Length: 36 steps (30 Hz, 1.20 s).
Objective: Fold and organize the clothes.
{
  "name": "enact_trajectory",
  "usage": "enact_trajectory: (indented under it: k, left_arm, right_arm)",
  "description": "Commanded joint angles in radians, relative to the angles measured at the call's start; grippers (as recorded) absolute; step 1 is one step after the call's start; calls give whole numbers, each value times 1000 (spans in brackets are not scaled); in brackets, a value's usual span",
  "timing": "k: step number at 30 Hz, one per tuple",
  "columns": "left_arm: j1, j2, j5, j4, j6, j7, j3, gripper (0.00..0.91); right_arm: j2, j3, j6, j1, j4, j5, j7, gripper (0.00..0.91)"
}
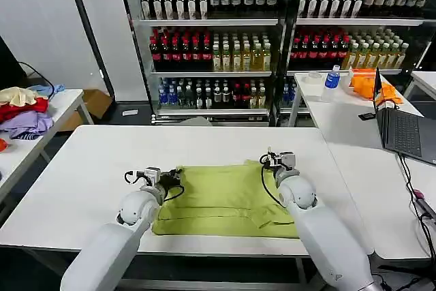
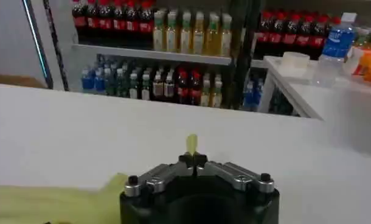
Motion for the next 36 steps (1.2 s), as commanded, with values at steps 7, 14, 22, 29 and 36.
enact_trajectory:
  k: [7,14,22,29,36]
  left_arm:
    - [61,60,-77,-198,2,-10,-51,20]
    - [120,75,-82,-288,2,-17,-68,20]
    - [208,101,-79,-390,2,-18,-96,20]
    - [316,150,-60,-458,-1,-2,-88,20]
    - [365,176,-56,-492,1,-5,-108,20]
  right_arm:
    - [-23,27,0,-48,103,7,0,0]
    - [-60,58,-12,-110,219,13,0,0]
    - [-100,113,-24,-200,328,17,4,0]
    - [-129,180,-37,-352,452,11,9,0]
    - [-138,240,-48,-485,549,5,13,0]
